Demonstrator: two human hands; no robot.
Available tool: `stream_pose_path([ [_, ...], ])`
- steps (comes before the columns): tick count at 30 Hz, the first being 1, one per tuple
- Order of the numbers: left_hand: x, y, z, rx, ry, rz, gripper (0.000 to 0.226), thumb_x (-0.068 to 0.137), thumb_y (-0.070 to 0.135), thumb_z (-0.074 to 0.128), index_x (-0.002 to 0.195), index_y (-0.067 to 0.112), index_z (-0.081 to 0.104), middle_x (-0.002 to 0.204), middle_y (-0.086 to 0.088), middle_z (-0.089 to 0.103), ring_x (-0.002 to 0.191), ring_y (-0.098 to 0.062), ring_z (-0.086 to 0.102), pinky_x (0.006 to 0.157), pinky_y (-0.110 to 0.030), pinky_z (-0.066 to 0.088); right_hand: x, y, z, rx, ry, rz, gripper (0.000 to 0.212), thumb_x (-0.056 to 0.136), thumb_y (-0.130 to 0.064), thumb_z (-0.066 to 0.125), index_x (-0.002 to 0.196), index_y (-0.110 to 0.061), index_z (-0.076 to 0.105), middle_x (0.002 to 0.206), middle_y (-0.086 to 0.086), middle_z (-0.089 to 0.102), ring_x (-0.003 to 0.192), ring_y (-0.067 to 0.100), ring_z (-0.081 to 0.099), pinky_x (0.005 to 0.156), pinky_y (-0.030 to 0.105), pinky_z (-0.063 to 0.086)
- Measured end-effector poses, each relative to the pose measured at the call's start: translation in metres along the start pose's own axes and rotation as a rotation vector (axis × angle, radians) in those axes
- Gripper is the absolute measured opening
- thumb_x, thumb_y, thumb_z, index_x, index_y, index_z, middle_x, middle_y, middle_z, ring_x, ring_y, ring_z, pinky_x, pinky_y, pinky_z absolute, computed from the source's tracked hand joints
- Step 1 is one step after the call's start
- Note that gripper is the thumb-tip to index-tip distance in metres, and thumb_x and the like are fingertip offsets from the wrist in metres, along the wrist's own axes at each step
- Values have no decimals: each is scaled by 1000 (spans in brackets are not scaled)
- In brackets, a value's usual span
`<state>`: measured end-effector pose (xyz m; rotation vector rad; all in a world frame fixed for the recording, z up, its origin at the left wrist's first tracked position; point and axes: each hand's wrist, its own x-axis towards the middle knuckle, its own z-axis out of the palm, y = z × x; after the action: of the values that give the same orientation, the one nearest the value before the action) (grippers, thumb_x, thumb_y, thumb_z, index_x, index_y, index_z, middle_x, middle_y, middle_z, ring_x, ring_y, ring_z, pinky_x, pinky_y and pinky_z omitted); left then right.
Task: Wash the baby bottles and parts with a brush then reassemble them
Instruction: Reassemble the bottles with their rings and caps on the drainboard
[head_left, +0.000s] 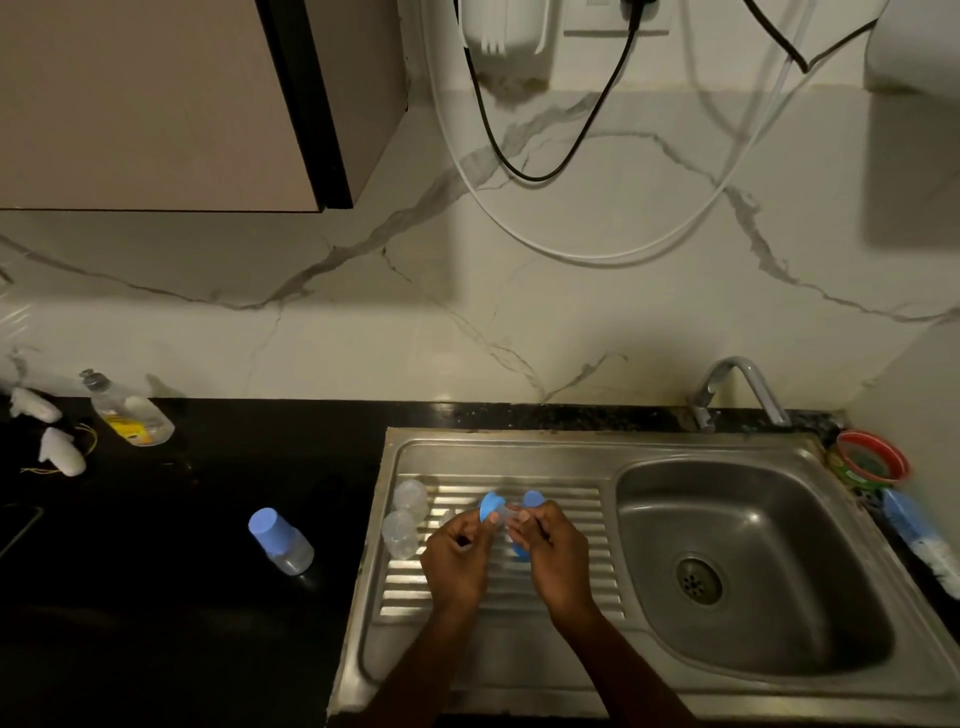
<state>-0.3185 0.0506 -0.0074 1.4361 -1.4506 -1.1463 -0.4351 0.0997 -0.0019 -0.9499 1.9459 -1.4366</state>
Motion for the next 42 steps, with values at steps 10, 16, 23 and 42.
stream_pose_path([
  [10, 29, -28, -26, -58, 98, -181, 39, 91, 50, 67, 78, 13, 71, 70, -2, 71, 71, -19, 69, 75, -44, 60, -3, -4, -7, -51, 24, -181, 21, 105, -32, 51, 109, -14, 58, 91, -4, 73, 83, 5, 72, 73, 28, 60],
  [16, 16, -24, -16, -124, -65, -159, 26, 94, 43, 64, 90, 18, 72, 79, -5, 74, 77, -21, 72, 76, -45, 60, 32, 5, -30, -56, -55, -60, 14, 99, -22, 64, 87, -20, 58, 86, 0, 71, 80, 15, 71, 77, 50, 60],
  [23, 22, -6, -10, -312, -216, -199, 26, 106, 23, 50, 121, 7, 65, 105, -12, 75, 93, -22, 74, 78, -31, 60, 26, 13, -20, -16, -53, 136, 13, 86, -19, 78, 84, -19, 65, 80, -3, 73, 75, 13, 72, 74, 45, 61],
  [42, 17, 6, -6, -82, -335, 175, 44, 88, 26, 78, 130, 30, 64, 124, 17, 69, 115, -5, 65, 91, -20, 53, 27, -5, -8, 397, -195, 404, 21, 89, -1, 71, 106, -13, 74, 101, 10, 76, 88, 24, 70, 70, 30, 56],
])
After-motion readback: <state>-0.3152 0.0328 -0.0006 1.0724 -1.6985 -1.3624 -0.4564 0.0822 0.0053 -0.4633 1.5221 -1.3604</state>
